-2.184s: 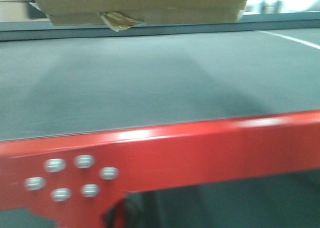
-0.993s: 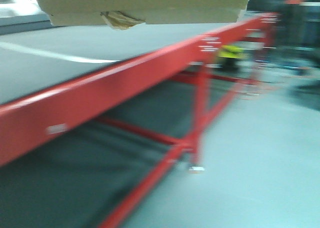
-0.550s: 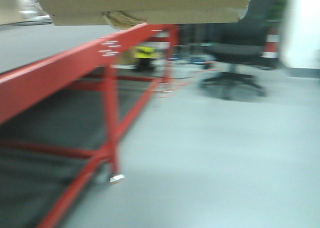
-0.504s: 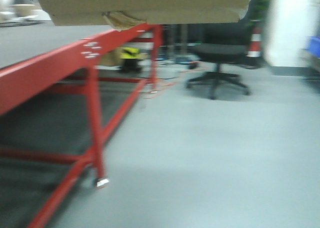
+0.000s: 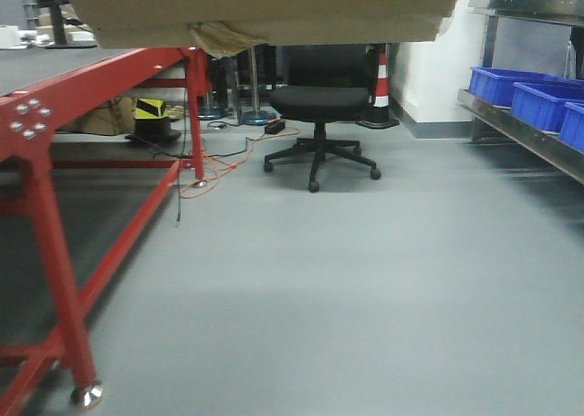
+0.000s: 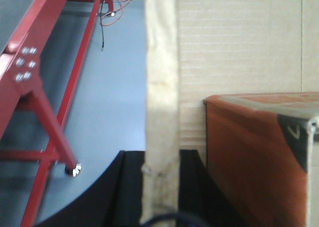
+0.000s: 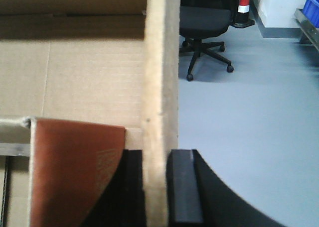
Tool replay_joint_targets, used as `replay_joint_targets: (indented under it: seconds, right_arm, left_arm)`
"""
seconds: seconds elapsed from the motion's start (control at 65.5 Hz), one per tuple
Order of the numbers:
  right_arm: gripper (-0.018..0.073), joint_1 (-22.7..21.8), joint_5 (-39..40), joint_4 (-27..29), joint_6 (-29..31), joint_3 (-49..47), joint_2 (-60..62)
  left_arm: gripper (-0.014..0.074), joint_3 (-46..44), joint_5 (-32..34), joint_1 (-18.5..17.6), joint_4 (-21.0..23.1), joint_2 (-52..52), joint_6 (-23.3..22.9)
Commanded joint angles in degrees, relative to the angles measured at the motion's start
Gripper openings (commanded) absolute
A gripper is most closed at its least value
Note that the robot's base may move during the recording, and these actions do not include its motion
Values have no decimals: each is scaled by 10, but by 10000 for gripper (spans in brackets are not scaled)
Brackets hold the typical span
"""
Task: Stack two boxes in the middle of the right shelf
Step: 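Back the base away from the table holding the boxes, then turn and drive the base to the shelf with blue bins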
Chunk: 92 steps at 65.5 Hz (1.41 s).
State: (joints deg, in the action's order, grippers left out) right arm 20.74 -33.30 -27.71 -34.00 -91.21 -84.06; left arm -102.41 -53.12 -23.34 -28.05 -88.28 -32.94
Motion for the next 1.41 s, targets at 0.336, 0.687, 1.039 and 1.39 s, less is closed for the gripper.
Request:
replay_joint_targets:
  seconds: [0.336,0.687,1.039,1.39]
  right_arm:
    - [-162,-2,54,-9,-1,-7,7]
    - [-162,-2,54,-9,-1,-7,7]
    - [-162,-2,55,-9,-1,-7,7]
    - [-162,-2,55,-9,-1,-7,7]
  left_arm:
    - [-111,-7,19,3,-8,3,-2]
    - [-111,-7,19,3,-8,3,-2]
    - [-111,-7,19,3,-8,3,-2]
    - [-111,-7,19,3,-8,3,-2]
